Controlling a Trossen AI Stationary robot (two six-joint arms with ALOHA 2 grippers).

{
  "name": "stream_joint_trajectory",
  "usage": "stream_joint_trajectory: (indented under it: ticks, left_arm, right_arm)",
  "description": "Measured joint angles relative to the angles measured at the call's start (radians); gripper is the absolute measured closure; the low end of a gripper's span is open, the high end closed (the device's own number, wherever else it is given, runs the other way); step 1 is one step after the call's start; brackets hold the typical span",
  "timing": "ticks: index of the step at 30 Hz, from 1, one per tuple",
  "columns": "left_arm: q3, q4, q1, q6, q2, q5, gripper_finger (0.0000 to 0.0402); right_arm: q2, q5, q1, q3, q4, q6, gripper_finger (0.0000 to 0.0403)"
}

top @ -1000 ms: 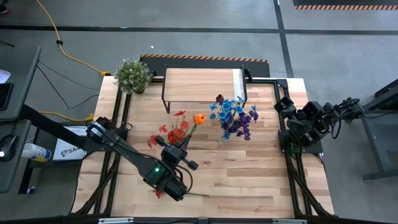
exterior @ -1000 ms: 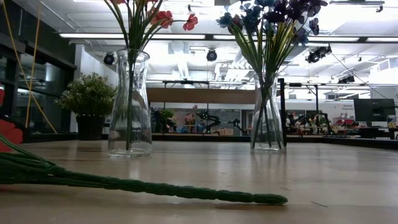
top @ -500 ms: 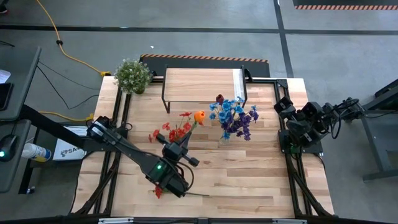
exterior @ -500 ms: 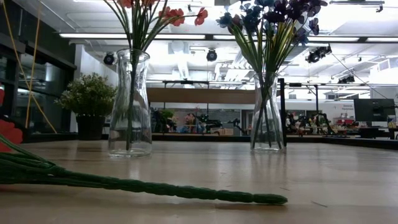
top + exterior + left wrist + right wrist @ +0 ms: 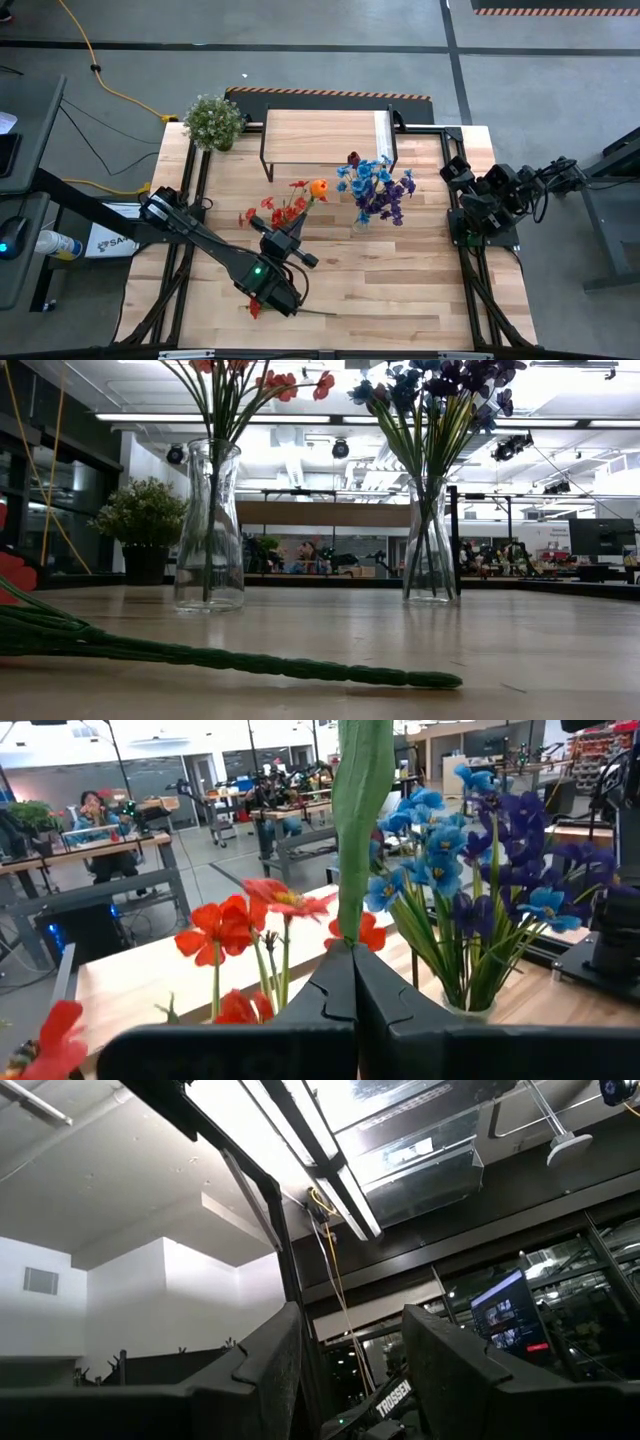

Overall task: Pick and place flowers into a vace then onto a shelf
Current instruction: Put the orange tulip into the left transparent vase

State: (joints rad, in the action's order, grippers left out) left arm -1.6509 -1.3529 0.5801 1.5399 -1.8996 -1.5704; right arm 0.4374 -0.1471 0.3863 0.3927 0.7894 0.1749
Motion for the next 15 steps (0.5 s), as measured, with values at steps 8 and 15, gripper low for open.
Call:
stream_joint_trajectory:
  ticks: [8, 15]
  left_arm:
    - [0.004, 0.0, 0.034, 0.01, 0.0, -0.001, 0.0381]
    - [0.025, 0.021, 0.042, 0.01, 0.0, -0.004, 0.0375]
  right_arm:
    - [0.0, -0.018, 0.0, 0.0, -0.008, -0.029, 0.0237]
    - [0.0, -0.018, 0.0, 0.0, -0.007, -0.044, 0.0237]
